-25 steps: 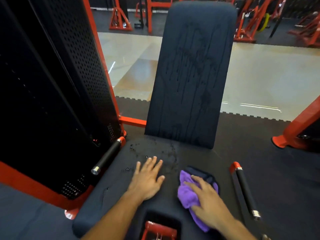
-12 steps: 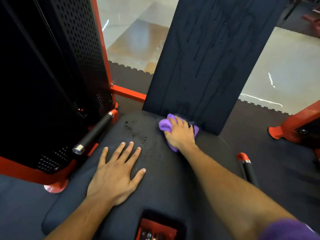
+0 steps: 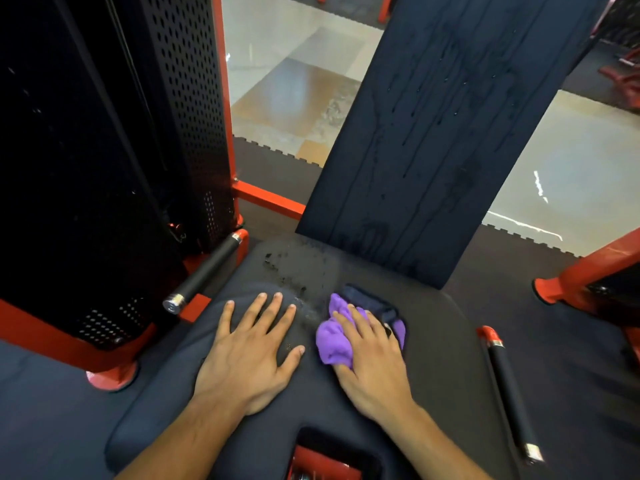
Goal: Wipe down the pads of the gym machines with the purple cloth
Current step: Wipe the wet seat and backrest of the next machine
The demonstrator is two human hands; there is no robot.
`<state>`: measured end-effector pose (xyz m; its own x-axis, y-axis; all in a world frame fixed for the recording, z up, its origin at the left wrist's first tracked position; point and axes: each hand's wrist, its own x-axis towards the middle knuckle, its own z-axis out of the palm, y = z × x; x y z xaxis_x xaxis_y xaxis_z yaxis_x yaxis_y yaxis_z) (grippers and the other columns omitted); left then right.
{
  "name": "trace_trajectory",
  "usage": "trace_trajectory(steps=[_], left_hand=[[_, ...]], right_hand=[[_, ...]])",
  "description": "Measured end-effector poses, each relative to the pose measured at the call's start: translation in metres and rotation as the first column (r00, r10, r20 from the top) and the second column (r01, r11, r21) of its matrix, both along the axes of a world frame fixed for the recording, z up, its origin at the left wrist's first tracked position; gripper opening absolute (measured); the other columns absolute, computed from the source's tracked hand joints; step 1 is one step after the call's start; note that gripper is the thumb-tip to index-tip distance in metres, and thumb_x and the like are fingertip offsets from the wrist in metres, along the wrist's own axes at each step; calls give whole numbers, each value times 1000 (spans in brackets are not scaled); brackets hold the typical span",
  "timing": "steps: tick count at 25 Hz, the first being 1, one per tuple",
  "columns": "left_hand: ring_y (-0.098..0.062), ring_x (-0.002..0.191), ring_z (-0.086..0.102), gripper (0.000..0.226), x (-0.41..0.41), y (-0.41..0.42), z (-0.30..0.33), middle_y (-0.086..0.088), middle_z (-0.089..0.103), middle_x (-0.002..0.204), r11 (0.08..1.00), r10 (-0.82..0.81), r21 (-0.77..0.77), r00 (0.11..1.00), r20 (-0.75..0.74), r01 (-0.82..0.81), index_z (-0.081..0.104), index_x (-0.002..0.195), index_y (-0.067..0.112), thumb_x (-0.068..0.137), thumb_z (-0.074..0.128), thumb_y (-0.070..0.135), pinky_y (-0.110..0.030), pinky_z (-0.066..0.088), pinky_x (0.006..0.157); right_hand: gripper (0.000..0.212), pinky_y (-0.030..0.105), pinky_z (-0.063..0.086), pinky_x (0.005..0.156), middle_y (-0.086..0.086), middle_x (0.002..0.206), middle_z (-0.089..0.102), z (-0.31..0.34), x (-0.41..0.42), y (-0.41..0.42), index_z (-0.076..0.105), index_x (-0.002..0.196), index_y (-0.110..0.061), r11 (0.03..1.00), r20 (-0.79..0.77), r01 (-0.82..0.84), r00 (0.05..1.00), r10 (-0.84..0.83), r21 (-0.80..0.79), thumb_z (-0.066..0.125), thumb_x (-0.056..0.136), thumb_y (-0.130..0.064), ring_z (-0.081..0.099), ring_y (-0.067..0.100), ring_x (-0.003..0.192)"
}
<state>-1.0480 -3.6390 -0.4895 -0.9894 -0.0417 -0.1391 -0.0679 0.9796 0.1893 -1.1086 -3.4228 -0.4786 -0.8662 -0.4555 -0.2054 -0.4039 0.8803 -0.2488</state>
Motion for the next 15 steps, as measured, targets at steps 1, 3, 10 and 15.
trace_trajectory(steps=[1, 3, 10, 15], left_hand=[[-14, 159, 12, 75, 0, 0, 1, 7, 23, 170, 1000, 3, 4, 1000, 6, -3, 29, 162, 34, 97, 19, 71, -58, 8, 126], [-13, 160, 1, 76, -1, 1, 0, 8, 10, 173, 1000, -8, -10, 1000, -3, 8, 17, 164, 36, 97, 12, 71, -58, 2, 127], [-11, 159, -7, 74, 2, 1, -3, 11, 0, 171, 1000, -11, -9, 1000, -19, 11, 11, 164, 38, 98, 10, 72, -55, -5, 127], [-9, 158, -9, 73, 1, 4, 5, 13, 1, 172, 1000, 13, 2, 1000, 18, -13, 11, 164, 39, 99, 15, 70, -53, -8, 127]], right_hand=[[82, 42, 16, 124, -10, 168, 14, -1, 1, 1, 23, 159, -35, 1000, -10, -20, 1000, 20, 0, 26, 80, -53, 13, 19, 154], [77, 44, 18, 123, -8, 168, 16, -10, -29, -4, 25, 158, -35, 1000, -45, -18, 999, 19, 23, 31, 83, -51, 15, 21, 154], [49, 50, 38, 97, 7, 136, 50, -55, -196, -38, 44, 139, -25, 971, -30, 213, 977, -211, 111, 41, 93, -44, 49, 36, 122], [58, 47, 36, 109, 3, 147, 46, -42, -165, -19, 38, 151, -25, 987, -6, 153, 988, -153, -43, 50, 94, -31, 45, 32, 131]])
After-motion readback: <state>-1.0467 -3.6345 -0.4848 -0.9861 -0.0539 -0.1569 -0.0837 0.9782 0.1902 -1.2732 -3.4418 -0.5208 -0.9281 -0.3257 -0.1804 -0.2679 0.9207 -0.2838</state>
